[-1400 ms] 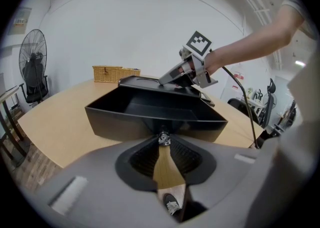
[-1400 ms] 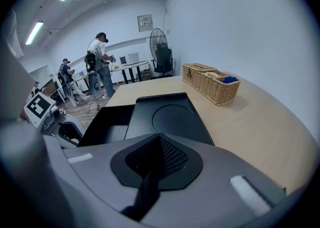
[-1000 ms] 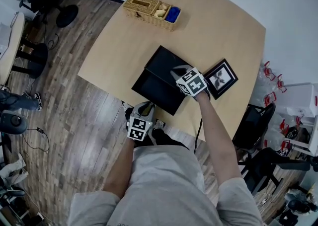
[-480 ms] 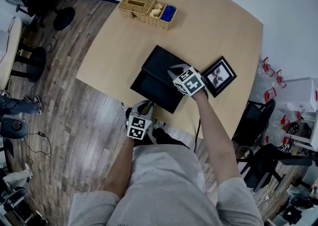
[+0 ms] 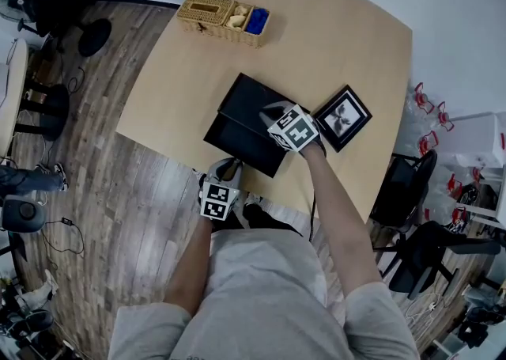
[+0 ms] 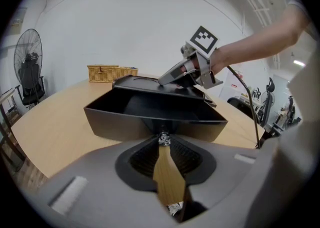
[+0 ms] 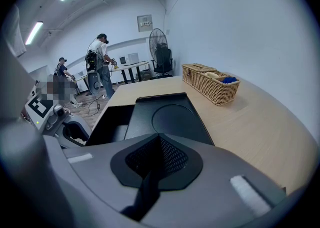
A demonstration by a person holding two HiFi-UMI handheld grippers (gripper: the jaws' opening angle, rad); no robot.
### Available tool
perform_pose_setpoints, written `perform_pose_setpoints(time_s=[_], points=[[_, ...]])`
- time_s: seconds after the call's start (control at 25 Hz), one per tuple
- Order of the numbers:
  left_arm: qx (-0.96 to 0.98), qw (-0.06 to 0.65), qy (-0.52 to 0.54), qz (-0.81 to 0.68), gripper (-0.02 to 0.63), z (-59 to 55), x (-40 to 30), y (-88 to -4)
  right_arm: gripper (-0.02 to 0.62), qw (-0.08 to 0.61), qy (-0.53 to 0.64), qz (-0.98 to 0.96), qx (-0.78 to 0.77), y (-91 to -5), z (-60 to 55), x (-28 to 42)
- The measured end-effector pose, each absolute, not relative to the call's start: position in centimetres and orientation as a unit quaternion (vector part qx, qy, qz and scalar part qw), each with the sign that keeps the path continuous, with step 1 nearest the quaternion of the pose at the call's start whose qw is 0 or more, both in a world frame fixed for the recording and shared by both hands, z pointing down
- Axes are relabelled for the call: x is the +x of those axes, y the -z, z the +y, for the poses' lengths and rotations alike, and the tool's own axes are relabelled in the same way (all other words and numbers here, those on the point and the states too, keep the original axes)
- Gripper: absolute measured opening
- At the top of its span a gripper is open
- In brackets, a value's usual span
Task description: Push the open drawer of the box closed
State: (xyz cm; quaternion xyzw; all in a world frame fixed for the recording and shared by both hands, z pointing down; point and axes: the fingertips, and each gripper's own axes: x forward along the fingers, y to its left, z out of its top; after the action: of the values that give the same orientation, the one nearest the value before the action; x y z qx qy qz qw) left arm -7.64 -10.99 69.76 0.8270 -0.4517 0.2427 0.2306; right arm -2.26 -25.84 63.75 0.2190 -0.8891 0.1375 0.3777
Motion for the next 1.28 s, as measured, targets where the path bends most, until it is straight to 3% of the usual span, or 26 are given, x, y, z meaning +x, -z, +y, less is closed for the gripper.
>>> perform_pose_setpoints(time_s=[1.28], points=[[0.834,0.226,-0.24,-0.441,0.126,-14.1,-6.6,-70.1,0.002,0.376,-0.137,-0.89,0.216,-63.8,-26.0,-2.3]])
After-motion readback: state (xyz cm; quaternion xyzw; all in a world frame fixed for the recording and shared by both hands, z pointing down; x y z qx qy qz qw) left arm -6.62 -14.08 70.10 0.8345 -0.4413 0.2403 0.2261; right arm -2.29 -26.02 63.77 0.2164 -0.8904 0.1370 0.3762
